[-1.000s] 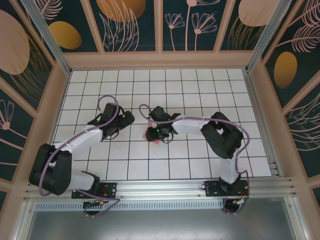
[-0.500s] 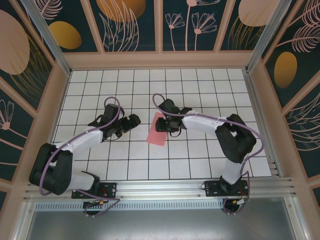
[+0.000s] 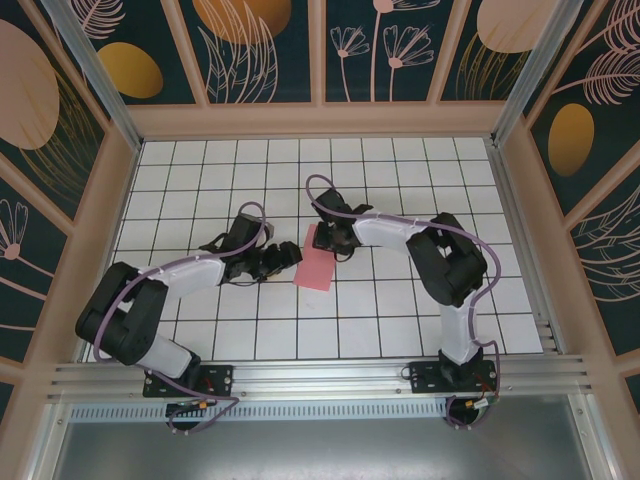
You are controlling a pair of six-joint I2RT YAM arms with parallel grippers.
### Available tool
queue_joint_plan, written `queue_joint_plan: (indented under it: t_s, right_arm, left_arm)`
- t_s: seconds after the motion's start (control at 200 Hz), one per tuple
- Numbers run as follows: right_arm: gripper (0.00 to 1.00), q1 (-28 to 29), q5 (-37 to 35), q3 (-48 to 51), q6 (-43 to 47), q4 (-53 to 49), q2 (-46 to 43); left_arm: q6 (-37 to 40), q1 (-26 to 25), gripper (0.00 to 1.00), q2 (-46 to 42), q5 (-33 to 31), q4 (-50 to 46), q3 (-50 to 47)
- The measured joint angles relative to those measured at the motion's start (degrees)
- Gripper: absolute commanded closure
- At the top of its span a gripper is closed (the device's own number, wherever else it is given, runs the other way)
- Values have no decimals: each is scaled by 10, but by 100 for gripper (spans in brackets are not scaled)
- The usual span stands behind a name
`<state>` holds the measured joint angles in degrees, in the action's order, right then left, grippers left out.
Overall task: Fold a paper plane with a square sheet of paper (pick it up from the middle)
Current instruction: Rotate the paper at the center of the table, then fold the triangle a second time at the center of the table.
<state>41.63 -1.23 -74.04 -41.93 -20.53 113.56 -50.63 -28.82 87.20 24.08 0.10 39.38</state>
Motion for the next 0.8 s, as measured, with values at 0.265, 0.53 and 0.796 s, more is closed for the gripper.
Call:
queue_joint_plan:
  t_s: [0.265,0.53,0.796]
  right_arm:
    - [56,-24,50,40,-1,47,-14]
    - [57,-47,104,73,-6,92,-26]
    - [58,-56,124,85,-9,111,-28]
  left_arm:
    - [0,-26,21,23,3,1,22]
    - [0,-32,20,29,4,0,23]
    - [0,-47,19,40,6,-8,25]
